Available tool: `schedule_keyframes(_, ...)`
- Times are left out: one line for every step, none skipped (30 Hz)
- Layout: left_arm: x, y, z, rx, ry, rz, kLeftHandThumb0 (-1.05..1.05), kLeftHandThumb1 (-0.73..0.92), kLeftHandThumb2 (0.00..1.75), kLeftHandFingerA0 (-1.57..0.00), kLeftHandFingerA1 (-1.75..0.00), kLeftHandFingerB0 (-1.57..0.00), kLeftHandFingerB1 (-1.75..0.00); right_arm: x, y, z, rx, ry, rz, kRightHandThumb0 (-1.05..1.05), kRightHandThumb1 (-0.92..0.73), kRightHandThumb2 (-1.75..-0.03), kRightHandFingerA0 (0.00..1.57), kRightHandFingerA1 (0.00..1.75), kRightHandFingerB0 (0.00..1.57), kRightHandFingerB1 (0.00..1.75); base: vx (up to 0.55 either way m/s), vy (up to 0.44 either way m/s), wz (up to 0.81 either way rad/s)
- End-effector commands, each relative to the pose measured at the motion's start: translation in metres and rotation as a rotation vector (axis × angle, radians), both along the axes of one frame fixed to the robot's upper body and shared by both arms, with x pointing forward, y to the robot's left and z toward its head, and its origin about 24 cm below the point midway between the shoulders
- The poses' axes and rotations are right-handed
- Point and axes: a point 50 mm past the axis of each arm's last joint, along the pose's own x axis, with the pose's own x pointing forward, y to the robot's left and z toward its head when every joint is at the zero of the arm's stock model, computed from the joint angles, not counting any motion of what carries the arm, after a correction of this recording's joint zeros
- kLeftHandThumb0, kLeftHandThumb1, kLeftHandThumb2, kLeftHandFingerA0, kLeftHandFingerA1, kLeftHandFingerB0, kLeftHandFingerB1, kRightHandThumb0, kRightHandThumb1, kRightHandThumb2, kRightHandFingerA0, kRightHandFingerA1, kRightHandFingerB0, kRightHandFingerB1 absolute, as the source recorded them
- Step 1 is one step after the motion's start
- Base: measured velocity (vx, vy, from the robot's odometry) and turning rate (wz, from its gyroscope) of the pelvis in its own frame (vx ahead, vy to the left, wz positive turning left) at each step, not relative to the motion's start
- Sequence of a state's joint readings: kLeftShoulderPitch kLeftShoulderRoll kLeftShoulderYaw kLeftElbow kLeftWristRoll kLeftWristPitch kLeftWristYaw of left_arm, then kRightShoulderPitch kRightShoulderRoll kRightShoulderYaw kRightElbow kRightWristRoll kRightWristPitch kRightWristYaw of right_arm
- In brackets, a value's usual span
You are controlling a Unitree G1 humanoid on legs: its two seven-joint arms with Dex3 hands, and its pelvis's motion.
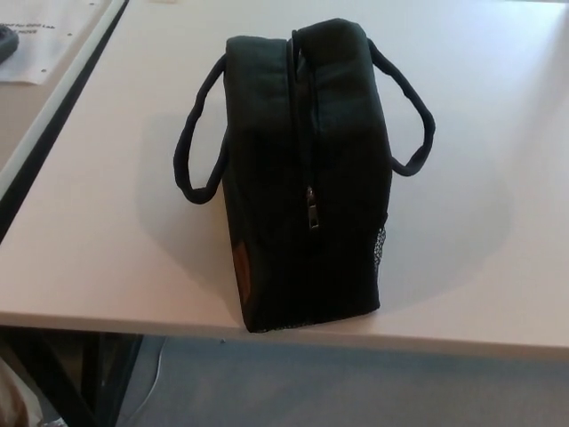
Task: A lunch bag is kept on the middle of the desk and the robot uses both its hands to grab the opening of the bag from the left and right and moves its hands away from each other to spread the bag open
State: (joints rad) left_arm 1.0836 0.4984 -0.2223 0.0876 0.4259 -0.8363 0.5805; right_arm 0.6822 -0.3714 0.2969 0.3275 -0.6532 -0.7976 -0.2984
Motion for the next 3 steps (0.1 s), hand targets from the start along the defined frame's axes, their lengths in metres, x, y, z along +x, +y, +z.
schedule_keyframes(-0.0074, 0.011, 0.0065, -0.18, -0.035, 0.152, -0.47, 0.83, 0.66, -0.2, -0.38, -0.11, -0.24, -0.0059, -0.0004, 0.0029, 0.091, 0.019, -0.043, -0.62, -0.82, -0.69, 0.15, 0.33, 0.09, 0.17, 0.0, 0.0, 0.0)
schedule_keyframes(-0.0076, 0.0113, 0.005, -0.176, -0.035, 0.156, -0.5, 0.84, 0.65, -0.22, -0.37, -0.1, -0.27, -0.005, -0.001, 0.0031, 0.094, 0.022, -0.042, -0.62, -0.82, -0.68, 0.15, 0.32, 0.1, 0.16, 0.0, 0.0, 0.0)
schedule_keyframes(-0.0076, 0.0113, 0.005, -0.176, -0.035, 0.156, -0.5, 0.84, 0.65, -0.22, -0.37, -0.1, -0.27, -0.005, -0.001, 0.0031, 0.094, 0.022, -0.042, -0.62, -0.82, -0.68, 0.15, 0.32, 0.1, 0.16, 0.0, 0.0, 0.0)
